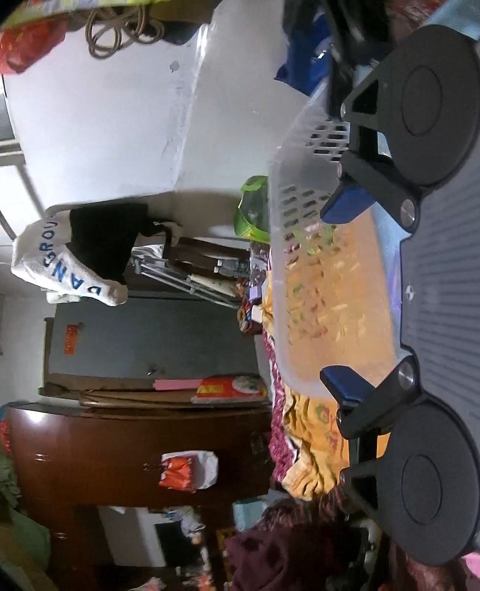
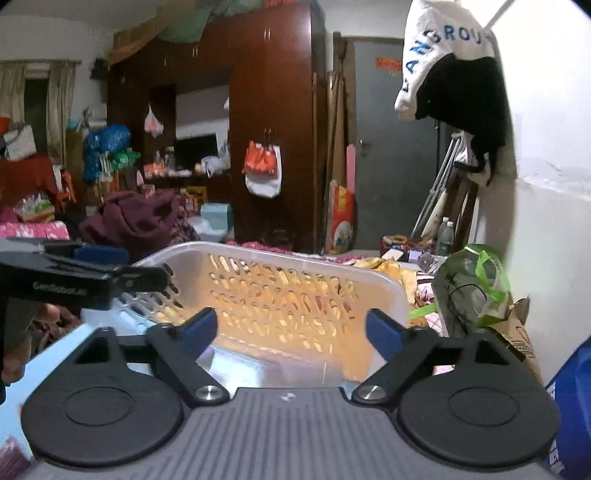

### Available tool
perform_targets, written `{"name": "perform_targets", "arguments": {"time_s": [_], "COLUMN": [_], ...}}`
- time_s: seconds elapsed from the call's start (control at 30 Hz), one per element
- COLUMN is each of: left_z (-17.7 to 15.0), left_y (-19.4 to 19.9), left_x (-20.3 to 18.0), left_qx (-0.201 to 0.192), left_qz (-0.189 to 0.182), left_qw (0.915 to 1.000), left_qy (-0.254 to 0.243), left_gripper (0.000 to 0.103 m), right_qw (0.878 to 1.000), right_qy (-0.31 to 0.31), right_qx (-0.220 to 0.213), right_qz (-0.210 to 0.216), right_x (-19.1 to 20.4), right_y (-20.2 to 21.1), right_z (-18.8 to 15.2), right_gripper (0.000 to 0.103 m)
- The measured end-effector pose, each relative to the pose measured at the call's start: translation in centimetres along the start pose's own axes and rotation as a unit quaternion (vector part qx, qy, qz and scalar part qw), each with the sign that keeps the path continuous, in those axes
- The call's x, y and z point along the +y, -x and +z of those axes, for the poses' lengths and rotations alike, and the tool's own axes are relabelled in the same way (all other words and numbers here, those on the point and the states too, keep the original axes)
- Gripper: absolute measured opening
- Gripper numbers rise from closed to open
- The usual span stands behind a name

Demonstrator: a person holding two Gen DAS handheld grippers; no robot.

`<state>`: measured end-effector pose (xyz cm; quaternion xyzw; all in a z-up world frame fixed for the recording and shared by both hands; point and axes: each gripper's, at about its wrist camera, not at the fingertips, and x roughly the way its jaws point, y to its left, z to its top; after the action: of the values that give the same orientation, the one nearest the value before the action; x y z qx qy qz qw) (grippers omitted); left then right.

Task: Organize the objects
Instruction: 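Carry both boxes over the white basket and open both tools to drop them, then grasp the pink tissue pack with the left tool while the right tool grasps a bagged white packet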

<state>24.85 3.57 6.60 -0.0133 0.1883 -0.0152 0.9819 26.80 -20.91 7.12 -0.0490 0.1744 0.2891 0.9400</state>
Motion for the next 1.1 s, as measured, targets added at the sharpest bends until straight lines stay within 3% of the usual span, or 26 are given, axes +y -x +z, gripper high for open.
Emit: {"name": "perform_targets", "arguments": {"time_s": [0.03, 0.2, 0.4, 0.63, 0.83, 1.1], "left_z": [-1.0, -7.4, -13.1, -16.1, -17.9, -19.5], "left_y": [1.6, 8.7, 14.2, 17.4, 18.1, 18.3], "left_x": [0.5, 2.8, 3.7, 1.8, 0.5, 0.3], "left_qx": [-0.005, -0.015, -0.010, -0.021, -0.027, -0.059], "left_qz": [0.003, 0.027, 0.048, 0.057, 0.064, 0.084], "left_qw": [1.0000, 0.9995, 0.9985, 0.9979, 0.9976, 0.9946], "left_qy": [0.000, -0.006, 0.022, 0.019, 0.005, 0.014], "left_gripper": [0.087, 0.087, 0.087, 0.087, 0.087, 0.088], "right_qw": [1.000, 0.999, 0.998, 0.997, 0.994, 0.996], "right_qy": [-0.005, -0.034, -0.061, -0.069, -0.100, -0.077], "right_qx": [-0.009, -0.009, 0.005, -0.018, -0.019, -0.031], "right_qz": [0.004, 0.009, -0.009, -0.018, -0.029, -0.044], "right_x": [-0.2, -0.7, 2.8, 5.6, 6.4, 8.7], "right_y": [1.6, 8.2, 13.5, 14.5, 14.7, 13.1], "right_z": [-0.9, -7.3, -13.7, -15.1, -17.6, -18.8], "right_gripper": [0.103, 0.103, 0.103, 0.100, 0.091, 0.085]}}
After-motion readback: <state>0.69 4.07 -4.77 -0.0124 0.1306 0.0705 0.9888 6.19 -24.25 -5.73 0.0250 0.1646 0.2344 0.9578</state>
